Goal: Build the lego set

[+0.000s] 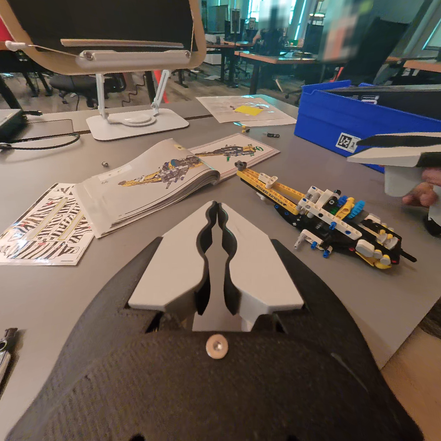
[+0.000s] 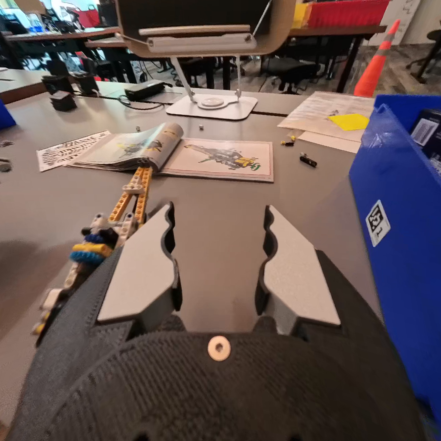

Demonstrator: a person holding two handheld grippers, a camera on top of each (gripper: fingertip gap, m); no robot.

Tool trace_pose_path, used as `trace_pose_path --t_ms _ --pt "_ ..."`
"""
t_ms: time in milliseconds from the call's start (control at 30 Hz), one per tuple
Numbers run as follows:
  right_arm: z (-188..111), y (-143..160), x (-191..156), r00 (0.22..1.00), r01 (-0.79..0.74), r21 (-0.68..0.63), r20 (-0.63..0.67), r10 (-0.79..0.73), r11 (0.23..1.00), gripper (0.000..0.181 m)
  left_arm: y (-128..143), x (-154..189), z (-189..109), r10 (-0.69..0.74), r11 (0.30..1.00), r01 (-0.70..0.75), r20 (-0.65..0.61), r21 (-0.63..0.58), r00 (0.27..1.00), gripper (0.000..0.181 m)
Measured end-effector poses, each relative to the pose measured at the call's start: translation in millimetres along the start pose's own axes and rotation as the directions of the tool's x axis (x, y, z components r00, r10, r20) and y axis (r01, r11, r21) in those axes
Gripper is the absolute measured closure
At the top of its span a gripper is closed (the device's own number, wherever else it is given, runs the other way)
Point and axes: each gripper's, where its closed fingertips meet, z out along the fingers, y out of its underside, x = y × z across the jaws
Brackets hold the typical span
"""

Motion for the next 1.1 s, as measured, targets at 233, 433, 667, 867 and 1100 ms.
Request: trace_pose_path --t_ms 233,433,667,867,1100 --pt "67 -5 9 1.0 0.026 -0.086 0.007 -0.025 0.996 0.103 3 -10 20 -0.021 0.999 0.022 0.025 -0.05 0.999 0.181" --pt "123 -5 13 0.999 0.023 -0.18 0.027 -0.018 0.983 0.1 -4 -34 62 -0.011 0.997 0.013 0.026 -0.079 1.0 0.181" --pt "158 22 20 0.999 -0.036 -0.385 -0.009 0.036 0.922 0.103 -16 -54 105 -0.094 0.994 0.092 -0.023 -0.059 0.995 0.181" --pt "124 -6 12 0.98 -0.168 -0.19 0.076 0.185 0.967 0.101 -28 -56 96 -0.158 0.986 0.161 -0.083 0.036 0.984 0.181" --pt "2 31 -32 0.923 -0.347 -0.213 0.097 0.373 0.913 0.095 -37 -32 87 -0.049 0.991 0.072 -0.19 0.115 0.98 0.181"
